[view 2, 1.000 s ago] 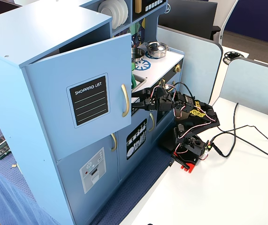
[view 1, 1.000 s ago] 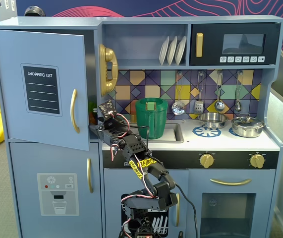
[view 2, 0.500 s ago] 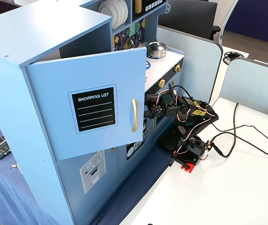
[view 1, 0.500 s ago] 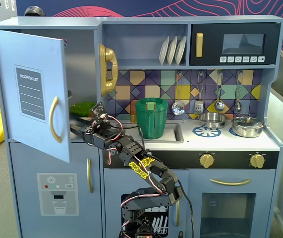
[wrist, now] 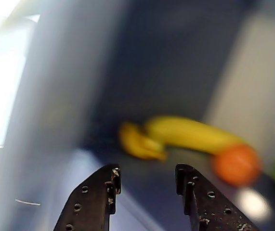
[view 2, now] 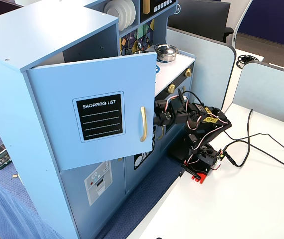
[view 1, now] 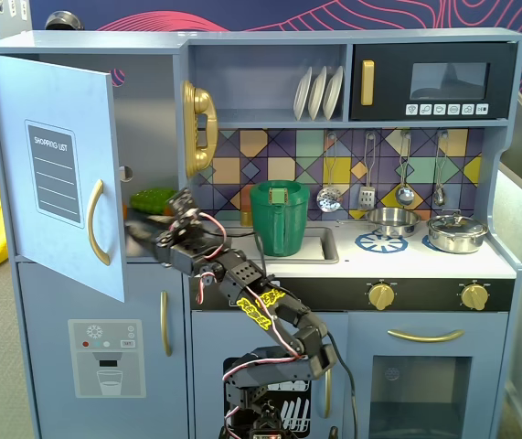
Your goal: Open the left cabinet door
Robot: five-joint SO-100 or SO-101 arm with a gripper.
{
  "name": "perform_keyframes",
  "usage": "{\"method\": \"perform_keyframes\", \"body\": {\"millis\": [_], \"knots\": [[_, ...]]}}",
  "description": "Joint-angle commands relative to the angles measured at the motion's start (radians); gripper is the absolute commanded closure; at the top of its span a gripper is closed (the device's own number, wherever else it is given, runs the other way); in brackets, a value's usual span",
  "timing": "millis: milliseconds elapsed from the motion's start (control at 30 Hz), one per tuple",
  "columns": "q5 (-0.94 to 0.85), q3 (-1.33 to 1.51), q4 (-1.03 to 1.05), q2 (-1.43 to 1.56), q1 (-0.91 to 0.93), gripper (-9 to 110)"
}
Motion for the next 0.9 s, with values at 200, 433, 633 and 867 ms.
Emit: {"method": "perform_keyframes", "body": {"millis": [200,433,633,867], "knots": [[0.29,0.052,0.351,0.066,0.512,95],[0.39,0.222,0.693,0.164,0.79,96],[0.408,0.465,0.933,0.305,0.914,97],[0.394,0.64,1.014,0.417,0.956,100]]}}
